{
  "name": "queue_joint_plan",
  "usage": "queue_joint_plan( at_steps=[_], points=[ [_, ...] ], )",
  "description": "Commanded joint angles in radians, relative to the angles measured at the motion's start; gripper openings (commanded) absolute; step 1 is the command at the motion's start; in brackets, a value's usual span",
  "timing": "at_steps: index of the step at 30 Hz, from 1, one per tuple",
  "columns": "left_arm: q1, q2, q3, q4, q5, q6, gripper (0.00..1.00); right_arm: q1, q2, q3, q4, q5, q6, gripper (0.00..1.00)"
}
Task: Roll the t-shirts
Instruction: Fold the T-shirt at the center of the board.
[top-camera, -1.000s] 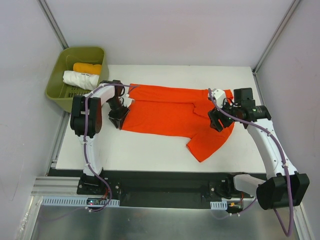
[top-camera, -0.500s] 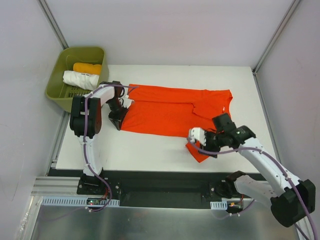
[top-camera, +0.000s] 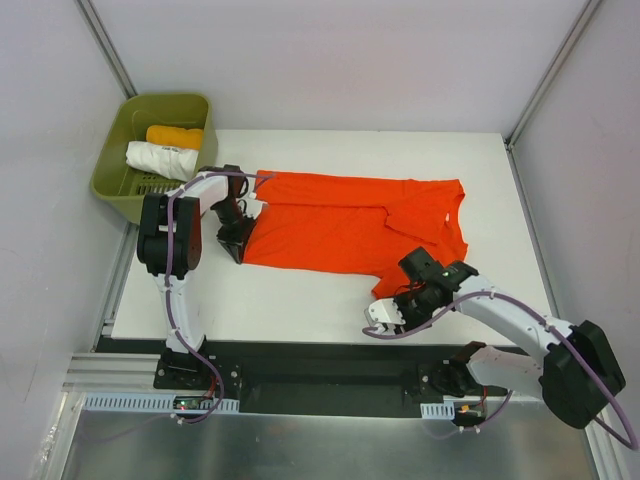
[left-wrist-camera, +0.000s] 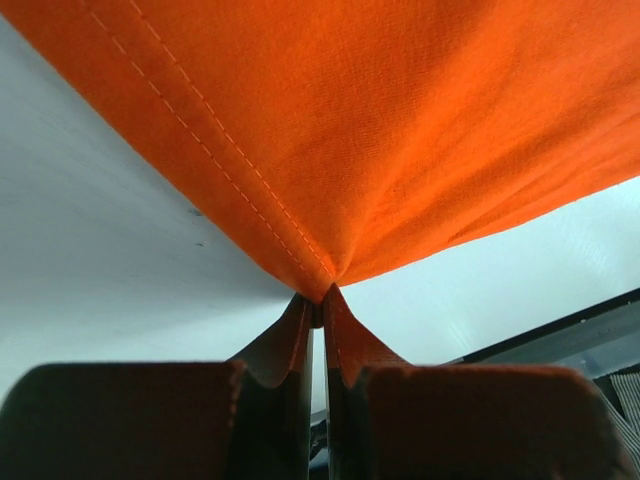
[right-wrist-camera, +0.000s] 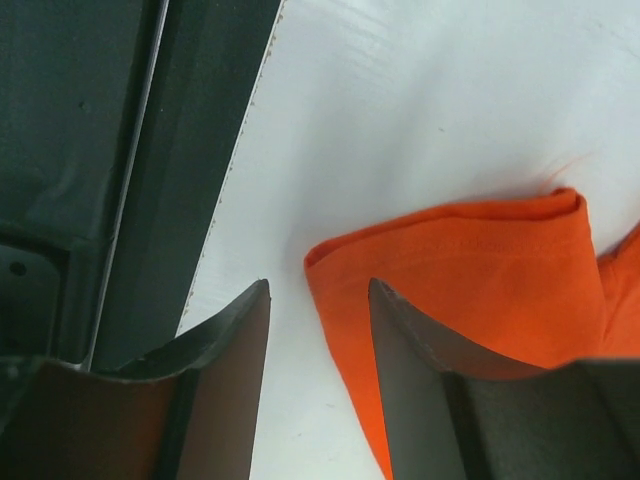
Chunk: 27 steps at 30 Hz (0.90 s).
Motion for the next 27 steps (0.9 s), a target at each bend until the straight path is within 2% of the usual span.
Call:
queue_joint_plan(
  at_steps=[1,5,13,27],
  points=[
    [-0.005,0.026,-0.064,0.013,0.033,-0.021,0.0,0.024,0.069,0.003,0.048,-0.01,-0.054,0.45],
    [-0.005,0.023,-0.066,0.013,0.026,-0.018,0.0,0.044,0.114,0.0,0.063,0.004,-0.064,0.39],
    [-0.005,0.027,-0.05,0.004,0.01,-0.007,0.0,0.075,0.129,-0.021,0.065,0.035,-0.064,0.36],
    [-0.005,0.055,-0.004,-0.016,0.0,0.005,0.0,0.073,0.051,-0.073,0.059,0.087,-0.018,0.4]
  ],
)
